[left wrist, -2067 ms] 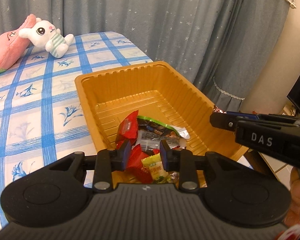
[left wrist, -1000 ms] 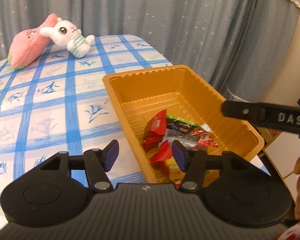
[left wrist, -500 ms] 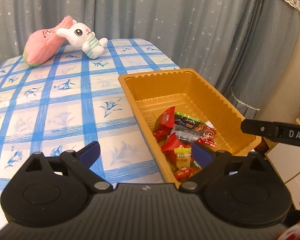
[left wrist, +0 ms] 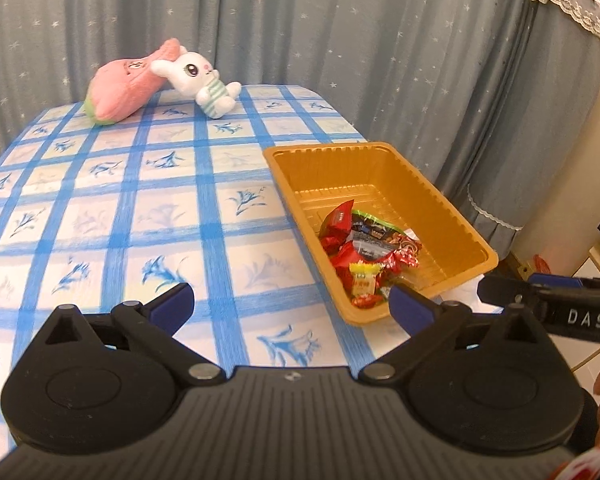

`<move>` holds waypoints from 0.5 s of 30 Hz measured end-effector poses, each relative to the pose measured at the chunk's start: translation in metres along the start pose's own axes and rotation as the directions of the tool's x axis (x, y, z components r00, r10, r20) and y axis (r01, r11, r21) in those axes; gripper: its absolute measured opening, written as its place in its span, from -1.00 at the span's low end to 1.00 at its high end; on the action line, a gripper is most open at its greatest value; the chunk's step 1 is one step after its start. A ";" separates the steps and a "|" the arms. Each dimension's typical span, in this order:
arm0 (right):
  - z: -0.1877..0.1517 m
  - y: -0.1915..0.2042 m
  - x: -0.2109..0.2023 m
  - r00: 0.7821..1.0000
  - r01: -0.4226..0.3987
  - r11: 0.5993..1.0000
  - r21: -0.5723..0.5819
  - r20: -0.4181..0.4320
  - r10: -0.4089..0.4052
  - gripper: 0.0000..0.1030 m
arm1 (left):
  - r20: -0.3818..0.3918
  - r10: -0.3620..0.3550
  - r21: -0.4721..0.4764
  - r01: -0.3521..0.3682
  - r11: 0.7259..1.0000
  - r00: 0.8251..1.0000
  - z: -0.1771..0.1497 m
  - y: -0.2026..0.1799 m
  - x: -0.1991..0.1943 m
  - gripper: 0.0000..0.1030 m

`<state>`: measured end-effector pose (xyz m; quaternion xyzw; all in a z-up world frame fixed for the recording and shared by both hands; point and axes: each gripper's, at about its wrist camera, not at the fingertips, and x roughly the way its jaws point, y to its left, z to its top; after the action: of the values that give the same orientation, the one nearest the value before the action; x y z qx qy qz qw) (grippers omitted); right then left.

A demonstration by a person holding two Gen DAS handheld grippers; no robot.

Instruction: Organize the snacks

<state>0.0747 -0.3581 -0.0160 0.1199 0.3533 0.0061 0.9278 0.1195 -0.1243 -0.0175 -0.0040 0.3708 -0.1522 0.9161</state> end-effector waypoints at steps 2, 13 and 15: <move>-0.005 0.004 -0.006 1.000 -0.003 1.000 -0.002 -0.007 0.003 0.47 | 0.002 -0.004 -0.010 0.004 1.000 1.000 -0.004 0.001 -0.008 0.99; -0.024 0.023 -0.042 1.000 0.002 1.000 -0.023 0.008 -0.002 0.48 | 0.025 0.015 -0.055 -0.014 0.998 1.000 -0.020 0.007 -0.055 0.99; -0.028 0.025 -0.052 1.000 0.004 1.000 -0.021 0.022 -0.003 0.48 | 0.034 0.022 -0.050 -0.020 0.999 0.999 -0.022 0.006 -0.064 0.99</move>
<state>0.0195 -0.3325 0.0033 0.1094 0.3430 0.0069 0.9329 0.0624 -0.0983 0.0089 -0.0257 0.3588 -0.1330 0.9236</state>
